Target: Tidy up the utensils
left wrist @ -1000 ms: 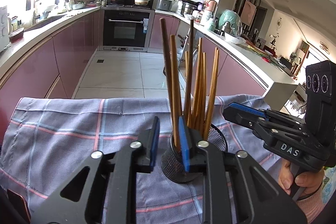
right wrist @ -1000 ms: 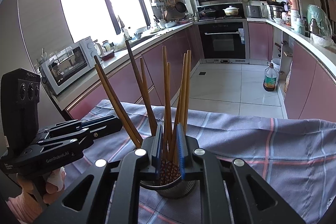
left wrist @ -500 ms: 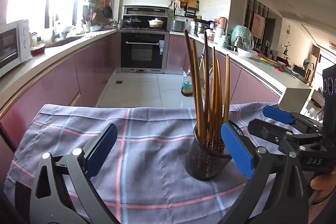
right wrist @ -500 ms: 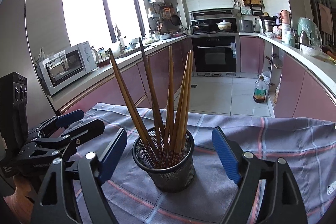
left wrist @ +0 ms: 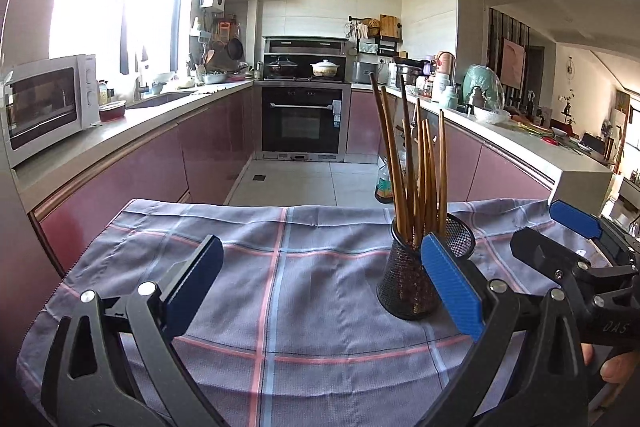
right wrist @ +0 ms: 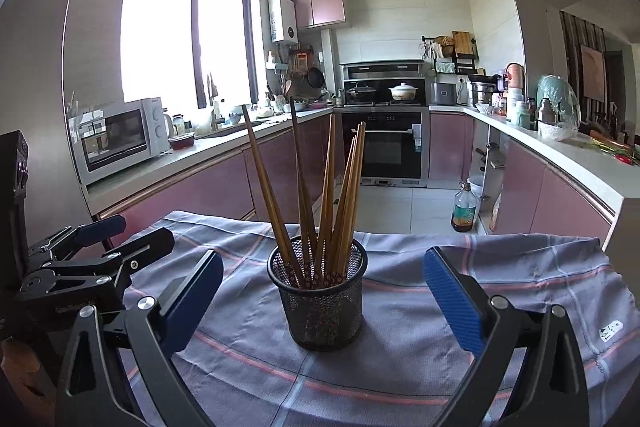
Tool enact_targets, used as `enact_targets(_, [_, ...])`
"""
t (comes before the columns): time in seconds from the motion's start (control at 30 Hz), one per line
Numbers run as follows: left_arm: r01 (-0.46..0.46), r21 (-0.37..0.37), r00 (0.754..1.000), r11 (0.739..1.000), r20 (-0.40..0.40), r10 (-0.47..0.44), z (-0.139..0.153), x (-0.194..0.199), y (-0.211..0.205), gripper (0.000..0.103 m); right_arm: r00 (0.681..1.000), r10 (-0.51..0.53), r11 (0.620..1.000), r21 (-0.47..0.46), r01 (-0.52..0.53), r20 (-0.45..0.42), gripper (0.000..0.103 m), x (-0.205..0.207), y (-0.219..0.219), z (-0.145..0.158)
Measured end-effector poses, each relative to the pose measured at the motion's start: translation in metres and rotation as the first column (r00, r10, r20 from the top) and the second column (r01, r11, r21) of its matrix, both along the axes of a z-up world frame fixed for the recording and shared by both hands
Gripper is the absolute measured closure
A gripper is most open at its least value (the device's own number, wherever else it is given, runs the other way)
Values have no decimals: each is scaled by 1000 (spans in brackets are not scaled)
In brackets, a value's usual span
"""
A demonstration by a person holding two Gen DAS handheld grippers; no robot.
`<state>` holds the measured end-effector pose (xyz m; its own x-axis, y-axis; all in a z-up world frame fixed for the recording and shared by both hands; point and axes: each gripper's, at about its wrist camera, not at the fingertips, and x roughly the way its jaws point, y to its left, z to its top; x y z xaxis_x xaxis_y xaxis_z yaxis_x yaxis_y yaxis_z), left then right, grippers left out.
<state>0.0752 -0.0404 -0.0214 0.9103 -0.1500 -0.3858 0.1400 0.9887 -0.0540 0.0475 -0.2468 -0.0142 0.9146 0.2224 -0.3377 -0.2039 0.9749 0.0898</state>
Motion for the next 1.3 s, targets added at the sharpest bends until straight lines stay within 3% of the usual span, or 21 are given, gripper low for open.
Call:
enact_targets(0.6, [-37, -2, 995, 999, 97, 37, 24, -44, -1, 5, 997, -28, 1000, 7, 27, 76, 6, -31, 2, 6])
enact_targets(1.3, [-79, -15, 990, 997, 114, 80, 25, -59, 5, 5, 997, -12, 1000, 18, 11, 80, 6, -39, 6, 7])
